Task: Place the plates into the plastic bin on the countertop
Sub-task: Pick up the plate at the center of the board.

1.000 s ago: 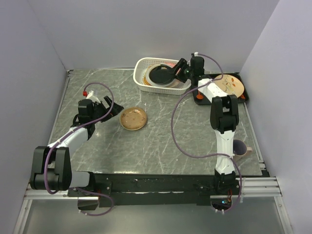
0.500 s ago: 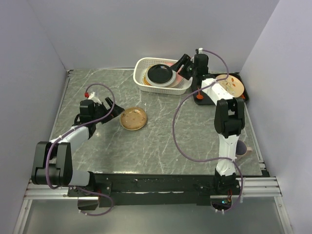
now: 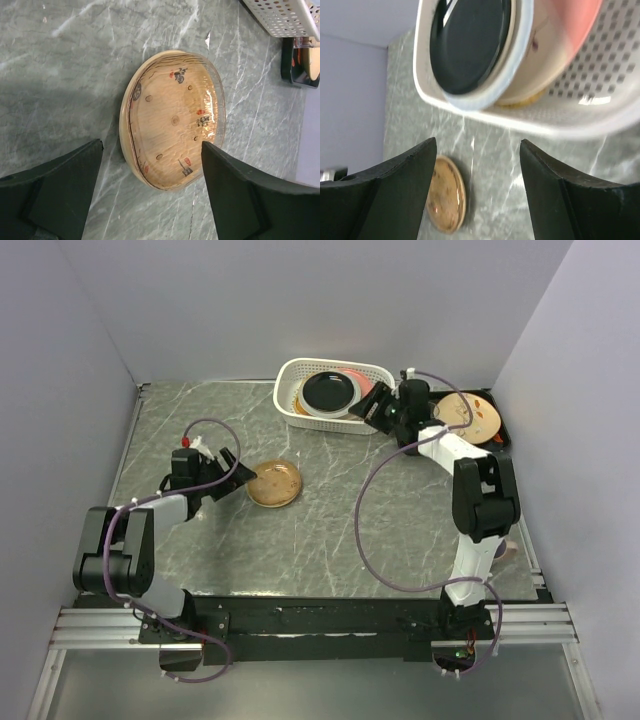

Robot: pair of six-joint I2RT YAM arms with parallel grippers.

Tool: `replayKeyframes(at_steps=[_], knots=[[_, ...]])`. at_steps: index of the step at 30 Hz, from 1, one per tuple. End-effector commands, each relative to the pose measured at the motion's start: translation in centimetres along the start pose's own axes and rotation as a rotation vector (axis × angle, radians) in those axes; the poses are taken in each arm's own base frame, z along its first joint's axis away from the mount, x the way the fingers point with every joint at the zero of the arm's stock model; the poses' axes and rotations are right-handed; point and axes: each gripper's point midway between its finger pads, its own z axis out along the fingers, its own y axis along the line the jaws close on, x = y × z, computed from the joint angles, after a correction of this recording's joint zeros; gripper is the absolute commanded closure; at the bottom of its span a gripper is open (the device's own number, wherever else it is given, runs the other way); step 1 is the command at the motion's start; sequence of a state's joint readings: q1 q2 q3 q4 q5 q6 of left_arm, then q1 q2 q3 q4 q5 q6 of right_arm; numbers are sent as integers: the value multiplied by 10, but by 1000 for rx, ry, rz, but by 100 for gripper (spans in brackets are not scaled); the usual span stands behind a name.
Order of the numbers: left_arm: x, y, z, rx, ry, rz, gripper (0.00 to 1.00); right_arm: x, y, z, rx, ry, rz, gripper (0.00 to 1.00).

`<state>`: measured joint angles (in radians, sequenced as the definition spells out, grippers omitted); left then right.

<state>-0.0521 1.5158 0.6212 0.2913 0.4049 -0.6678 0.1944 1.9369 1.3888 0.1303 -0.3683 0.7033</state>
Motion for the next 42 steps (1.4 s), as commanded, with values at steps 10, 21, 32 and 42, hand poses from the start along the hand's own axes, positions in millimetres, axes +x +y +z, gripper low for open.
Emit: replayKeyframes(at_steps=[10,21,32,42], knots=[[10,5,19,28,36,-7,38,92,60,-9,-179,132,-29,26],[25,17,35,15,77,-41,99,161,75,8,-203,278,-62,26],[23,16,34,13,75,-36,99,180,77,11,-162,338,-126,31],[24,16,35,15,80,-36,99,199,79,21,-157,411,-139,47]])
